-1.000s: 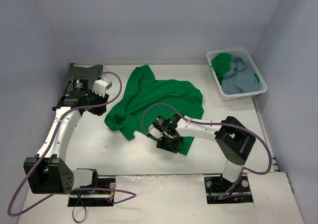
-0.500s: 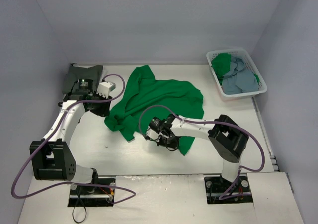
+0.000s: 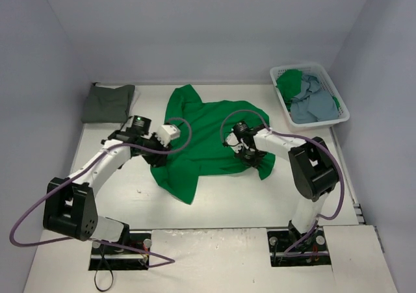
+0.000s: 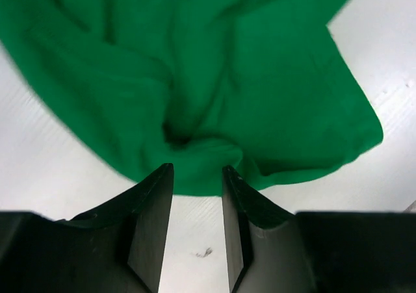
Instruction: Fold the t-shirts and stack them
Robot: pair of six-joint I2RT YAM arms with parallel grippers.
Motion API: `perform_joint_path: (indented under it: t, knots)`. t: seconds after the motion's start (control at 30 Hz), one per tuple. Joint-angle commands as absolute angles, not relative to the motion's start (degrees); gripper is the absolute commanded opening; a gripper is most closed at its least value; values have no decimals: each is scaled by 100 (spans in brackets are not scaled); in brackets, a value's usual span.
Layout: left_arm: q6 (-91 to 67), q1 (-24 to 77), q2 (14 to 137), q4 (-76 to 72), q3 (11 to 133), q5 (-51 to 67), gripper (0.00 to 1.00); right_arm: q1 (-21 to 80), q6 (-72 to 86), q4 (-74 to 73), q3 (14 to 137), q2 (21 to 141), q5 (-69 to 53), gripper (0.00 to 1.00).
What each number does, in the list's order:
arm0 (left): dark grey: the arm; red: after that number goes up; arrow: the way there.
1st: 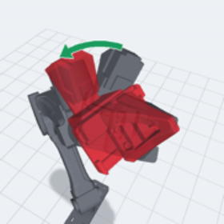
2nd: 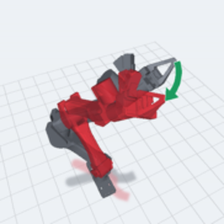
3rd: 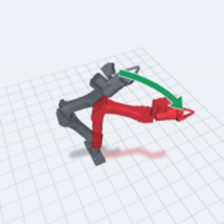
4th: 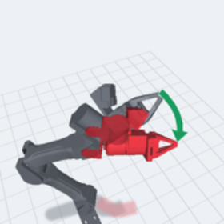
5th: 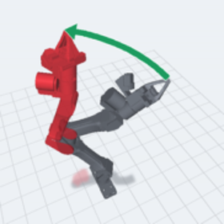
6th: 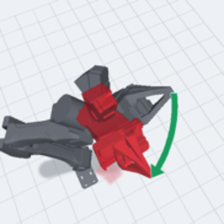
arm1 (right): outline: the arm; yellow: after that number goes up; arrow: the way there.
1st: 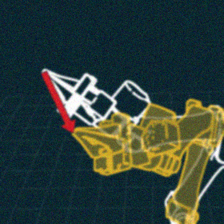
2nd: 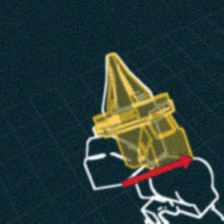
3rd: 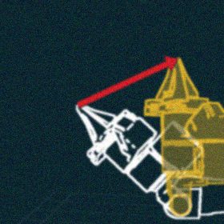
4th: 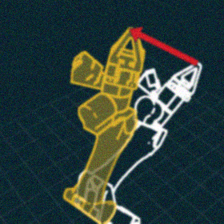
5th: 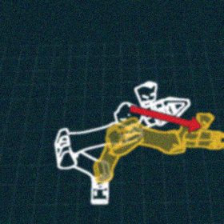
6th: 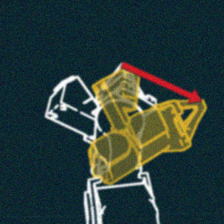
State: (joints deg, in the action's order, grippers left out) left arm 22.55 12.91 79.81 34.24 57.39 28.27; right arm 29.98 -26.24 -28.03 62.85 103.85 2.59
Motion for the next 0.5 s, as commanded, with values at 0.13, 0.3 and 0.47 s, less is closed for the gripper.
perform_joint_path:
  t: [0.13, 0.3, 0.47]
  knots:
    - [2874, 2732, 7585, 3093, 5529, 2575, 31, 3032, -2778, -2839, 6170, 10151, 62, 0]
    - [3400, 3321, 7296, 3742, 5449, 2610, 31, 3094, -2707, -2821, 6152, 10204, -104, 0]
    - [3884, 3647, 6944, 4596, 5388, 2435, 31, 3129, -2672, -2821, 6170, 10265, -132, 0]
